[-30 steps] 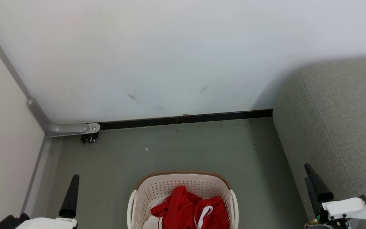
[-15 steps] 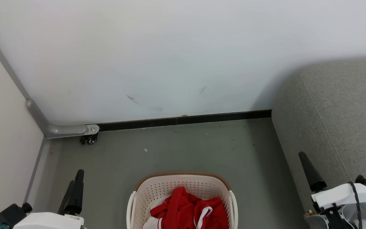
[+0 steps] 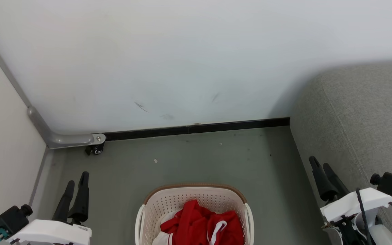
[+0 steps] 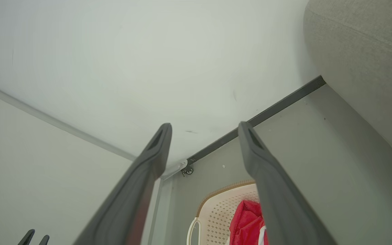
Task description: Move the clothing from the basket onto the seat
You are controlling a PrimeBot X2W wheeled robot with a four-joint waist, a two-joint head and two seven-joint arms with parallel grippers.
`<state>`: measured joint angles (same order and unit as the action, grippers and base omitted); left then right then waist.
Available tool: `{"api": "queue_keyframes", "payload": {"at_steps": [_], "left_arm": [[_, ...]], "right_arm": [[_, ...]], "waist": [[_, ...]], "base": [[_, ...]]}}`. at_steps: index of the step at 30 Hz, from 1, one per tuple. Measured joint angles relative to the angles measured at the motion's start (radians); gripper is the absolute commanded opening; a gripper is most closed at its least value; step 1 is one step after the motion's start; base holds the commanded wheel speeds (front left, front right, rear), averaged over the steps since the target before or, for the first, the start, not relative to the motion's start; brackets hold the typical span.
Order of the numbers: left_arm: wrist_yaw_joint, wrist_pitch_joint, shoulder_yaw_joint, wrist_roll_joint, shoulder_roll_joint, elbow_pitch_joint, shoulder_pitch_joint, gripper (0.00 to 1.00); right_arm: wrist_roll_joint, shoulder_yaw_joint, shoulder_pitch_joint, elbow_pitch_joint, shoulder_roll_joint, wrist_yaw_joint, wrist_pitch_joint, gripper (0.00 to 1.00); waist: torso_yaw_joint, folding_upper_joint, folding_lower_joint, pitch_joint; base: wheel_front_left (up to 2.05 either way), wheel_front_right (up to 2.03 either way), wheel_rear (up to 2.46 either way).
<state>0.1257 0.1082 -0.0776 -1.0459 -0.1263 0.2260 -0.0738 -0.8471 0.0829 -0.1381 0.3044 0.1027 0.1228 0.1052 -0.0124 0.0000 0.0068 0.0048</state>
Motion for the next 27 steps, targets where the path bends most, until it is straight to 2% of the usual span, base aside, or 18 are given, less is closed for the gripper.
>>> {"api": "queue_keyframes", "payload": {"at_steps": [9,27], "left_arm": [[0.000,0.027,-0.020,0.169,-0.014,-0.018,-0.004,1.00],[0.001,0.091,-0.030,0.414,-0.005,-0.066,-0.031,1.00]], "right_arm": [[0.152,0.007,-0.019,-0.006,0.001,0.000,0.030,1.00],[0.423,0.026,-0.071,-0.026,-0.004,0.000,0.091,1.00]], "waist": [[-0.002,0.0000,-0.0048,0.010],[-0.006,0.0000,-0.0061,0.033]], "base": [[0.00,0.00,0.00],[0.00,0.00,0.00]]}}
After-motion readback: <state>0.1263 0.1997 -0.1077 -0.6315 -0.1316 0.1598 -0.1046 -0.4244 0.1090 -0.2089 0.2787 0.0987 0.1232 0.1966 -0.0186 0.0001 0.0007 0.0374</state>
